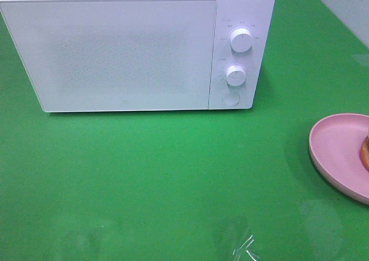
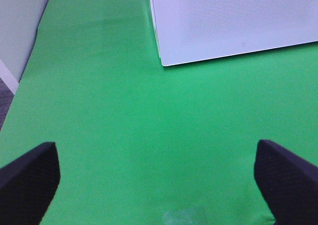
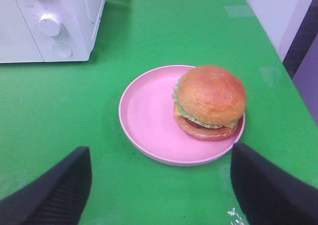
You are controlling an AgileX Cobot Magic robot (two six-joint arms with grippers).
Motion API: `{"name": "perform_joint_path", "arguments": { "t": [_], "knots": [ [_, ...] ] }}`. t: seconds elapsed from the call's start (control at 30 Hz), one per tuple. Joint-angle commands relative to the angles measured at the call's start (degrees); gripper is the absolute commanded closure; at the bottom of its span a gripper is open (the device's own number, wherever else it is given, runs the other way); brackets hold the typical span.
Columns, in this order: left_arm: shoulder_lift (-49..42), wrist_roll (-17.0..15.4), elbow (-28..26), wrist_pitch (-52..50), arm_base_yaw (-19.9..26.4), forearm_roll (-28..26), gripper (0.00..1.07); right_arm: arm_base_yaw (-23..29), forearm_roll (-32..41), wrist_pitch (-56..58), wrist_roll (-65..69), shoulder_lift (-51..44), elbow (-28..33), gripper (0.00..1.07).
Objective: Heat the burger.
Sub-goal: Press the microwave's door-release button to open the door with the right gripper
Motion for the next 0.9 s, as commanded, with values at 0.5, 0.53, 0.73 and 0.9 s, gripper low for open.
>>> {"name": "perform_joint_path", "arguments": {
  "t": [0.5, 0.53, 0.73, 0.9],
  "knots": [
    [-1.55, -0.23, 0.17, -0.34, 0.17, -0.29, 0.07, 0.06, -0.29, -0.92, 0.46, -1.32, 0.06, 0.34],
    [-1.55, -0.23, 0.17, -0.34, 0.17, -0.29, 0.07, 0.06, -0.29, -0.92, 0.46, -1.32, 0.06, 0.34],
    [-1.55, -0.23, 0.17, -0.34, 0.17, -0.29, 0.07, 0.06, -0.29, -2.01, 0.46, -1.09, -0.74, 0.34],
    [-1.55, -0.23, 0.17, -0.34, 0.17, -0.29, 0.07, 0.06, -0.23, -7.85, 0.46, 3.32, -1.6, 0.34]
  ]
}}
